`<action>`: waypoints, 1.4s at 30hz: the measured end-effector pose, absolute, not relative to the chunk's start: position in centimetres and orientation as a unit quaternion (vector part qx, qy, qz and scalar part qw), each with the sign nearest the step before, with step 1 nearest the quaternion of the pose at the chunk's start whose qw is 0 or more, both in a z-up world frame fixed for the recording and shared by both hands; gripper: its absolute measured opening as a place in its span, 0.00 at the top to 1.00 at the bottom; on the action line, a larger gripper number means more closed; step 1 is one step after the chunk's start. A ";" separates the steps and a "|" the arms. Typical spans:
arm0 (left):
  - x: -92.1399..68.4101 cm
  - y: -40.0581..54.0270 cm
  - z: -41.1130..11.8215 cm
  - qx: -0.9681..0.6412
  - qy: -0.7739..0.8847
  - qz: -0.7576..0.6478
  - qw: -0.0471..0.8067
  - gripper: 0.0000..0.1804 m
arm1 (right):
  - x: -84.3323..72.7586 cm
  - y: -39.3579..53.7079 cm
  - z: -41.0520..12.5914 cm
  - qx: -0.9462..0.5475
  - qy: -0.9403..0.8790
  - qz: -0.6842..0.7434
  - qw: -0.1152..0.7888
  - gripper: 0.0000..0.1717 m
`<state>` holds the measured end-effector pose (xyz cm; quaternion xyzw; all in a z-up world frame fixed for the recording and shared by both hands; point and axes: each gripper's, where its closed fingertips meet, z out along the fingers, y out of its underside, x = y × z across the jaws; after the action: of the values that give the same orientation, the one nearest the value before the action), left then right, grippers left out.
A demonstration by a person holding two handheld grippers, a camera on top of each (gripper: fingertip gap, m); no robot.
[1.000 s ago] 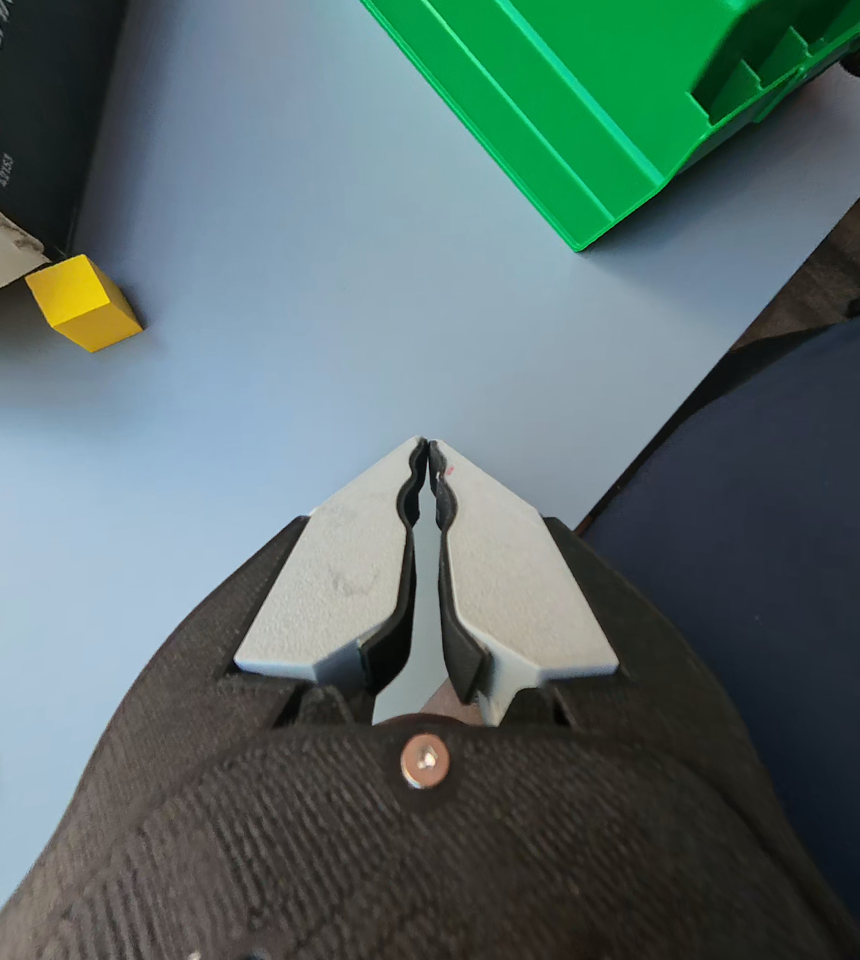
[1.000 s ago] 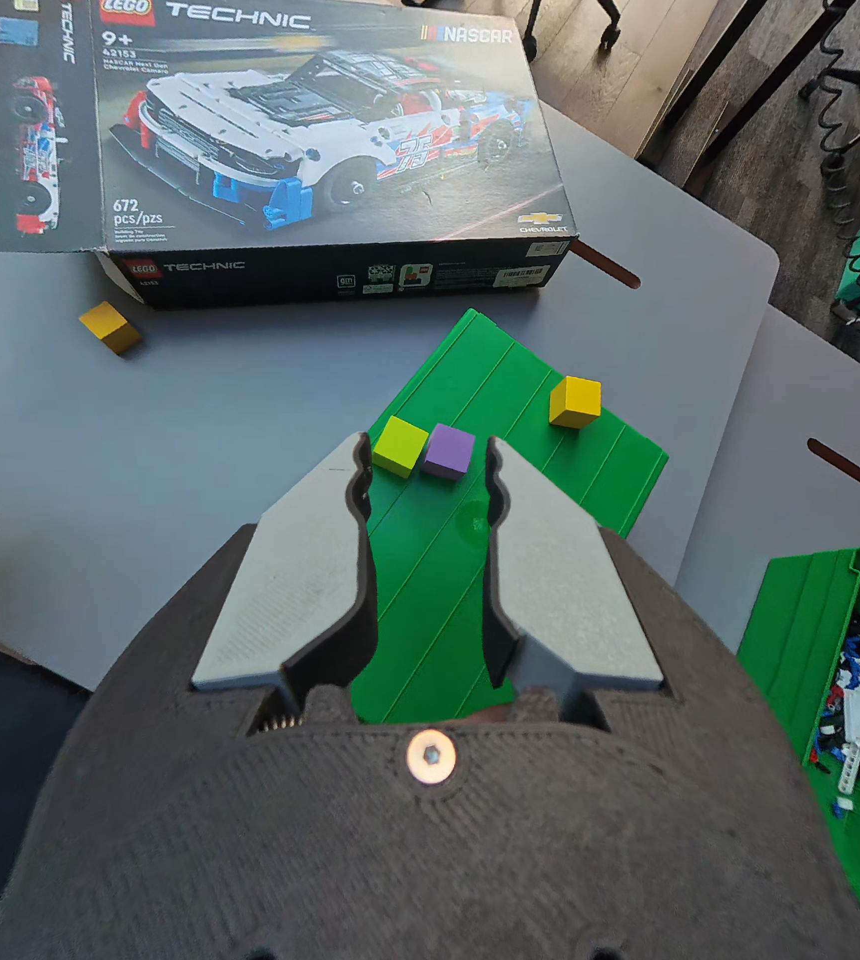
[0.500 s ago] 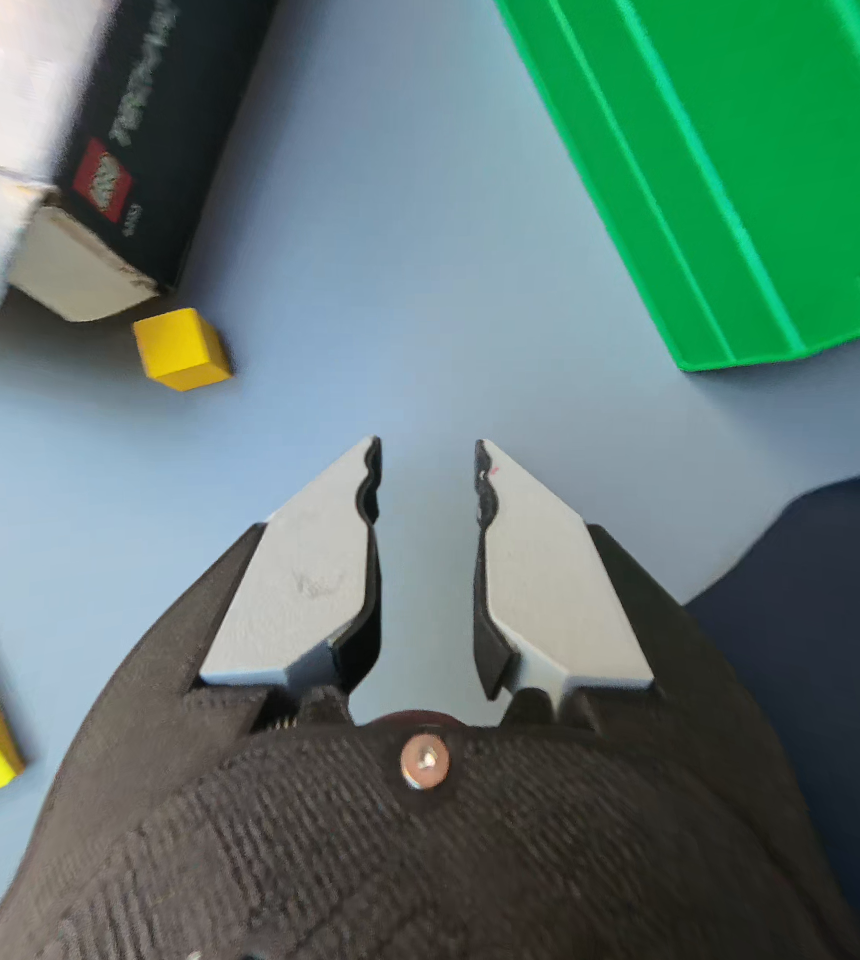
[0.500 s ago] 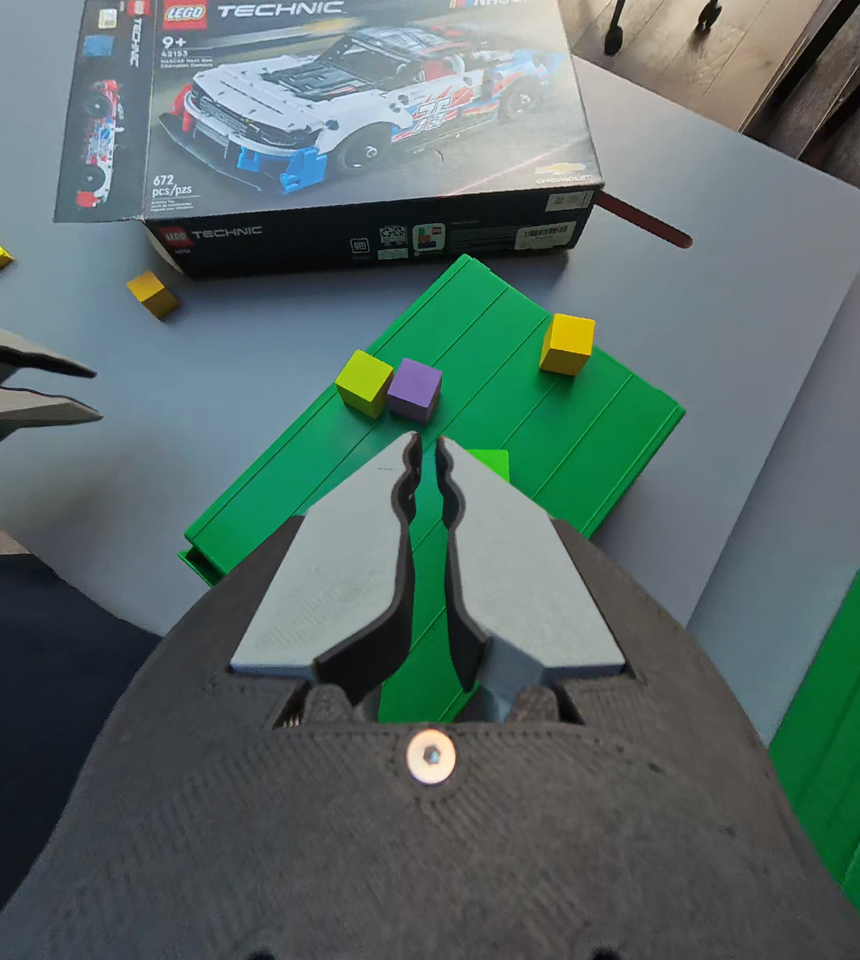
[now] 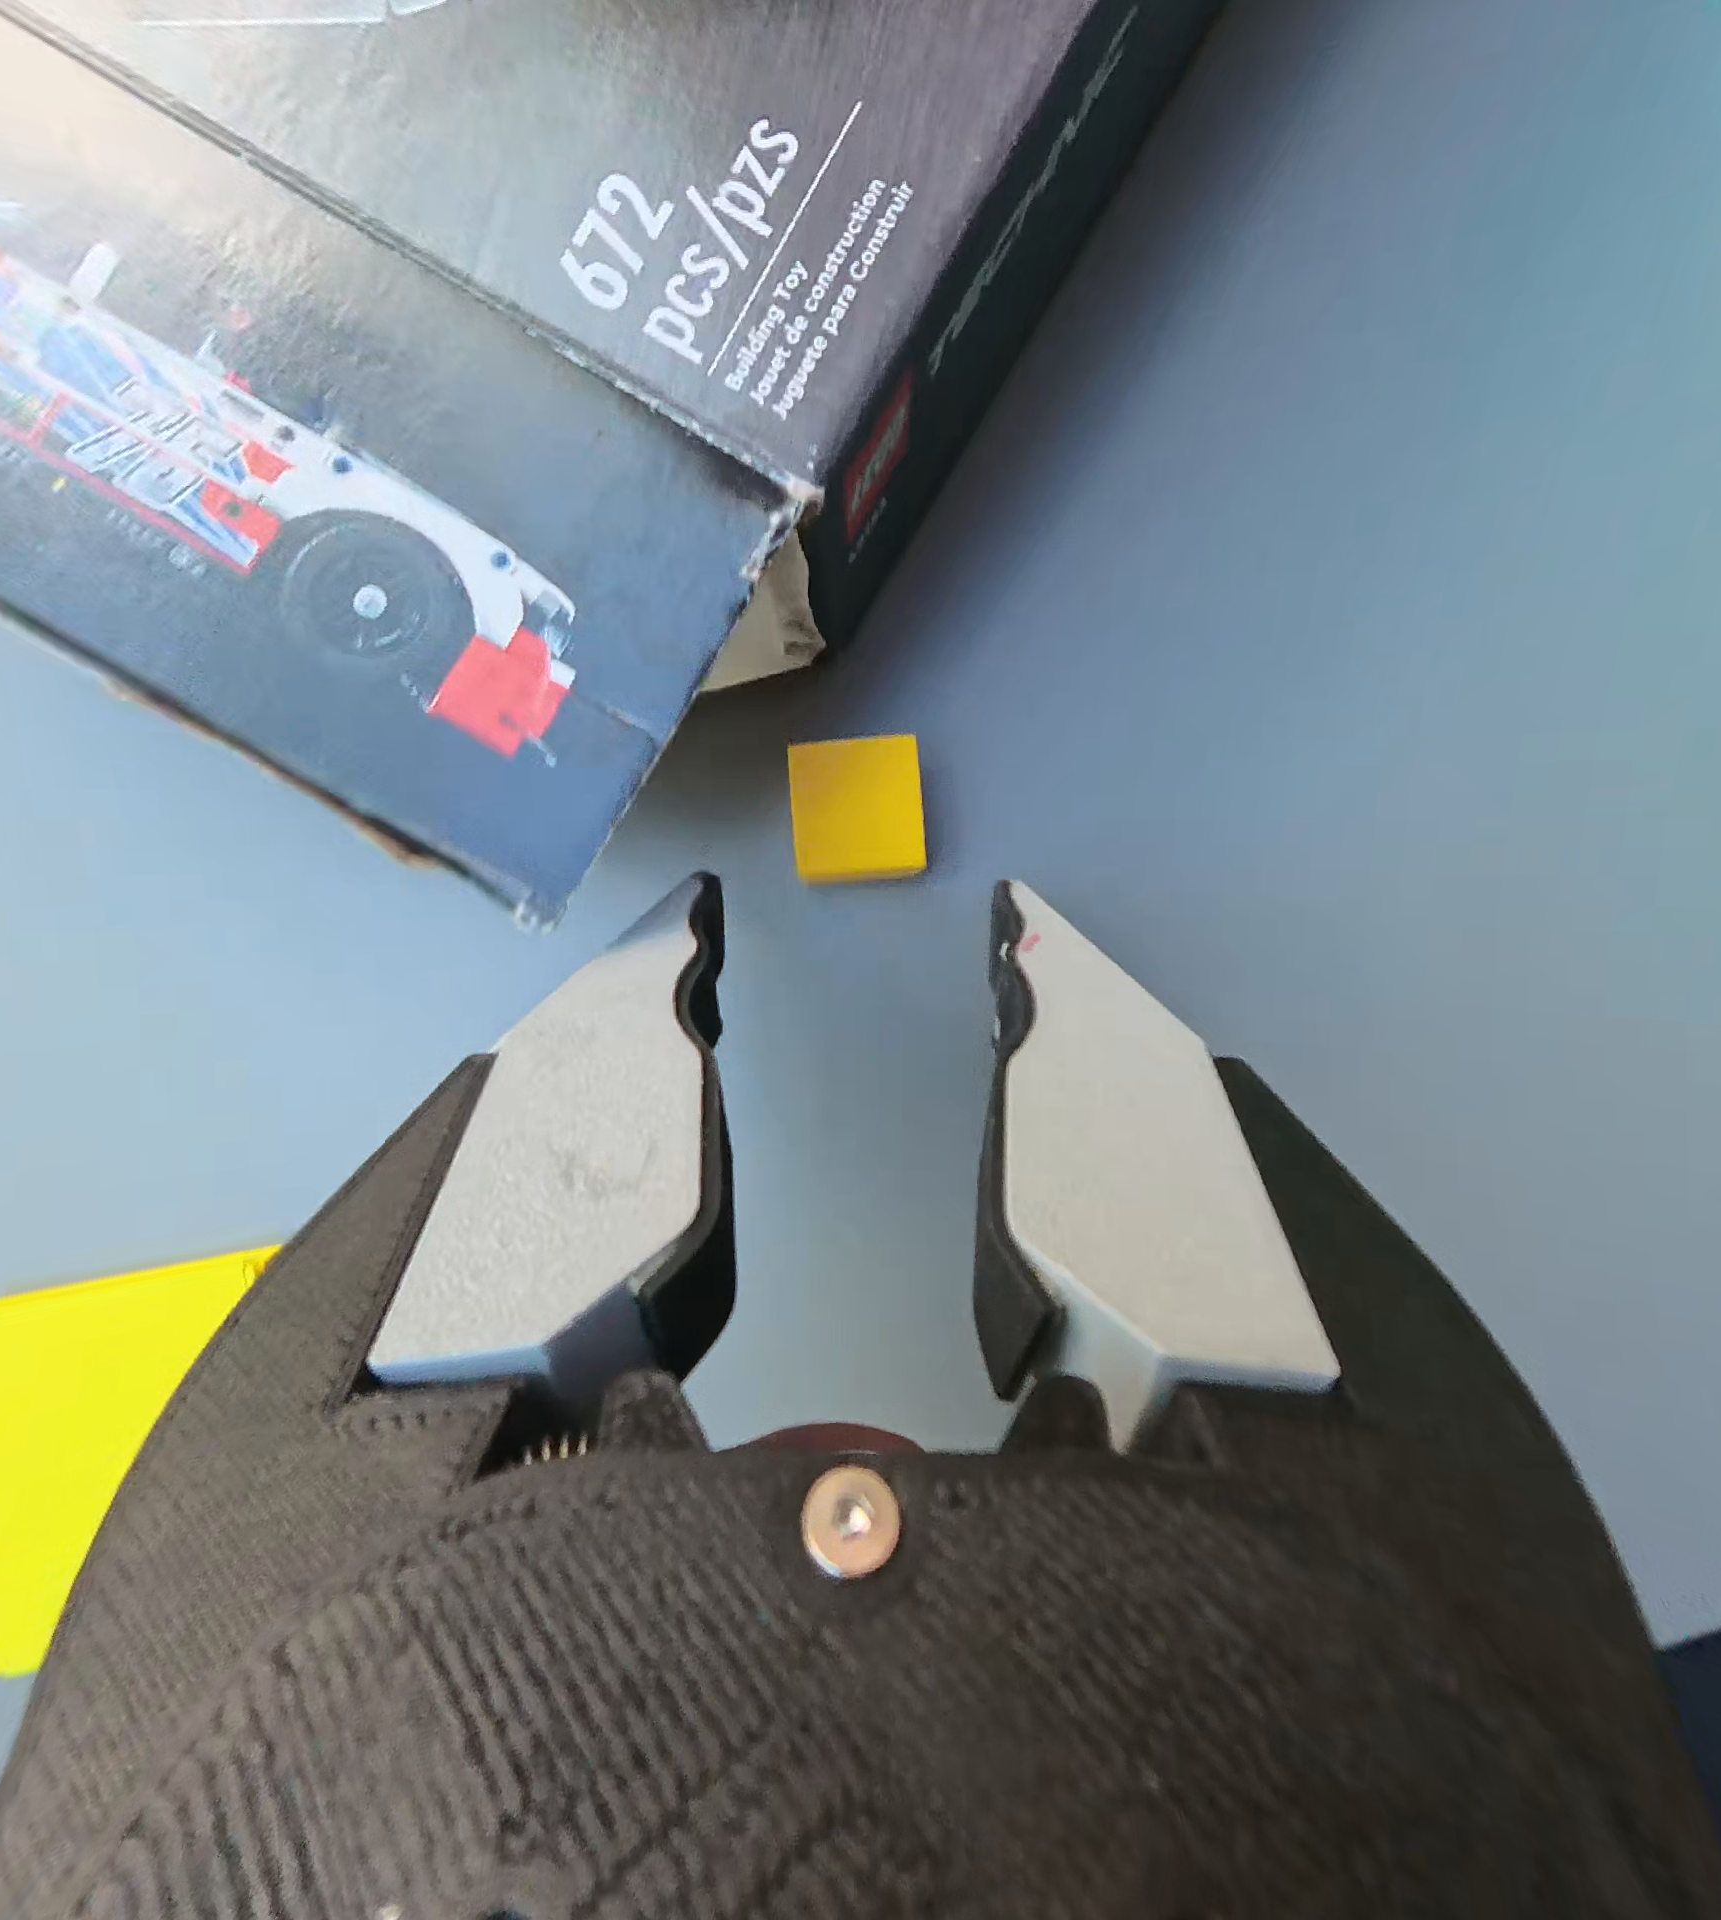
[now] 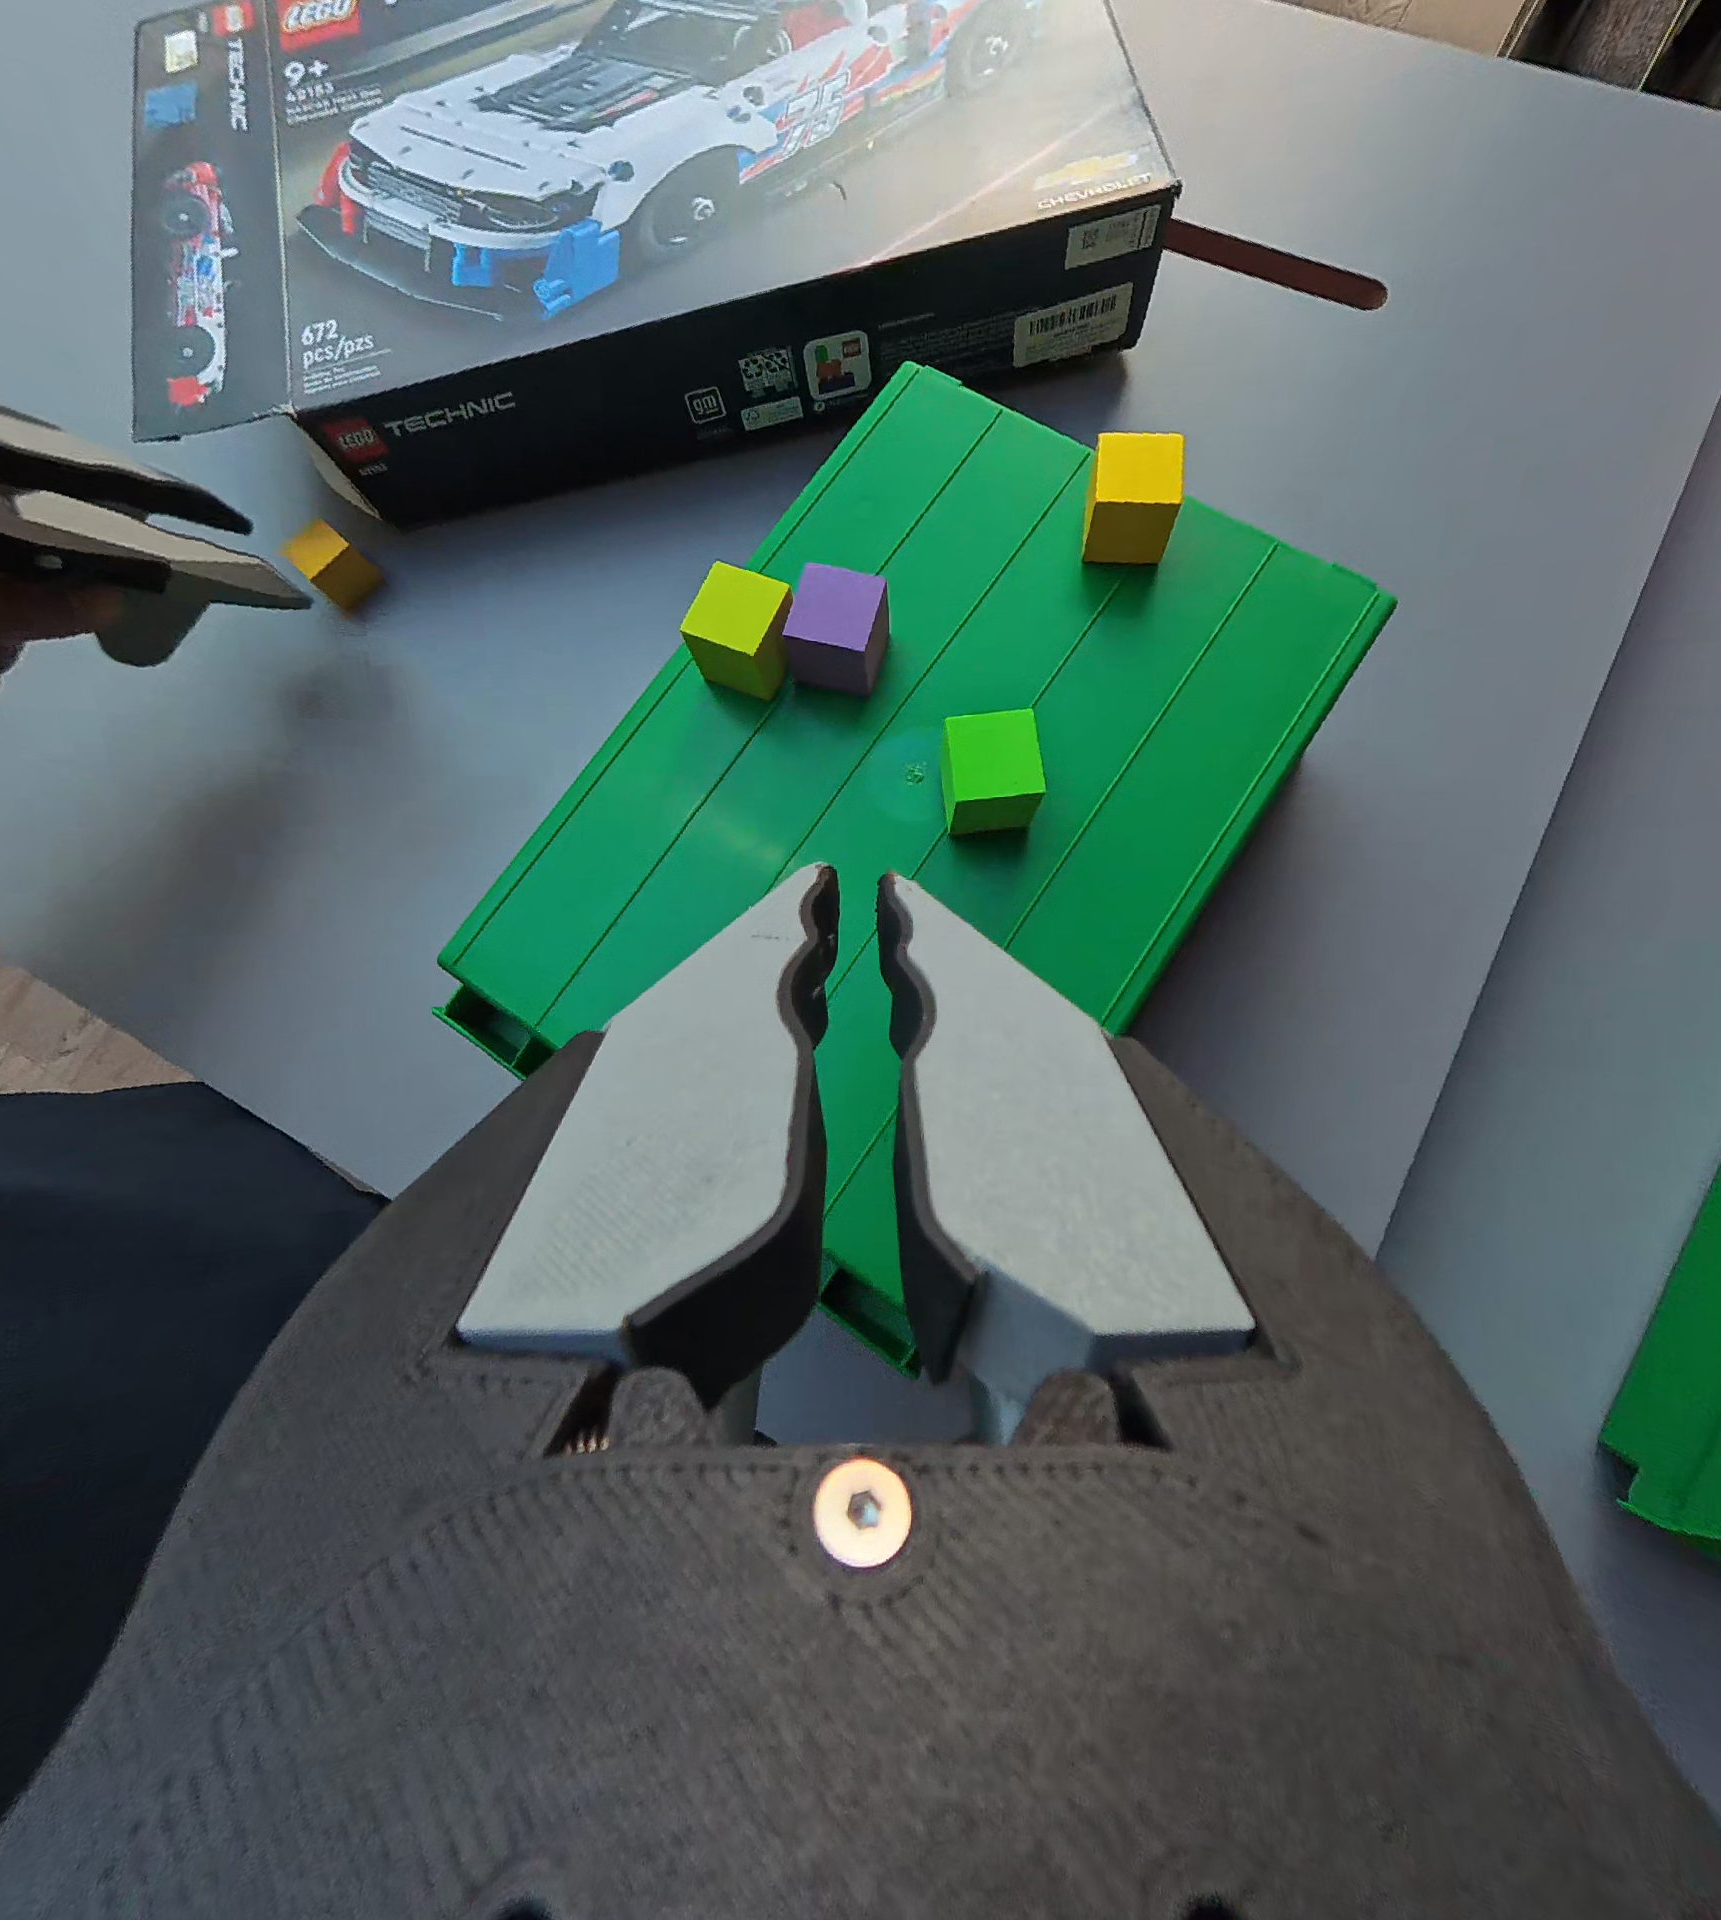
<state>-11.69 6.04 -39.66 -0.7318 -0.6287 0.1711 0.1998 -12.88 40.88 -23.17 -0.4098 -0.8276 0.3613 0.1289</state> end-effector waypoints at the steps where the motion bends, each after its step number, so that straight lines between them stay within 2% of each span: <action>1: -12.1 6.1 -40.2 -0.733 -0.630 0.167 0.192 0.71 | -12.7 41.0 -23.0 -0.409 -0.828 0.359 0.133 0.97; 4: -12.6 6.2 -42.3 -0.743 -0.635 0.142 0.158 0.67 | -12.4 41.2 -22.6 -0.407 -0.828 0.359 0.137 0.97; 5: -13.1 6.4 -42.2 -0.741 -0.633 0.143 0.172 0.72 | -12.3 41.3 -22.5 -0.408 -0.828 0.358 0.139 0.98; 6: -13.3 6.4 -42.2 -0.747 -0.626 0.143 0.170 0.85 | -12.3 41.5 -22.4 -0.408 -0.828 0.357 0.140 0.98; 20: -8.0 9.9 -42.0 -0.812 -0.532 0.136 0.197 0.86 | -11.6 40.6 -22.8 -0.400 -0.829 0.374 0.117 1.00; 22: -7.7 11.0 -41.0 -0.810 -0.522 0.135 0.228 0.86 | -11.5 40.2 -22.6 -0.396 -0.830 0.378 0.111 1.00; 25: -8.0 14.6 -36.2 -0.808 -0.468 0.148 0.328 0.86 | -11.0 38.8 -21.9 -0.381 -0.832 0.393 0.088 0.97; 28: -9.2 17.5 -28.9 -0.799 -0.403 0.195 0.400 0.86 | -10.1 36.7 -20.5 -0.361 -0.830 0.421 0.049 0.94; 34: -8.9 24.2 -13.8 -0.777 -0.243 0.262 0.519 0.85 | -7.9 31.5 -12.3 -0.303 -0.776 0.552 -0.036 0.90; 37: -7.6 26.5 -9.7 -0.767 -0.181 0.295 0.540 0.86 | -6.6 29.8 -8.3 -0.278 -0.742 0.602 -0.093 0.87; 42: -6.2 28.5 -7.1 -0.761 -0.127 0.335 0.542 0.86 | -4.7 28.5 -5.5 -0.259 -0.717 0.624 -0.173 0.82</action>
<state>-6.21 28.48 -7.15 -0.7606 -0.1272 0.3346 0.5417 -4.67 28.51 -5.54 -0.2588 -0.7166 0.6241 -0.1734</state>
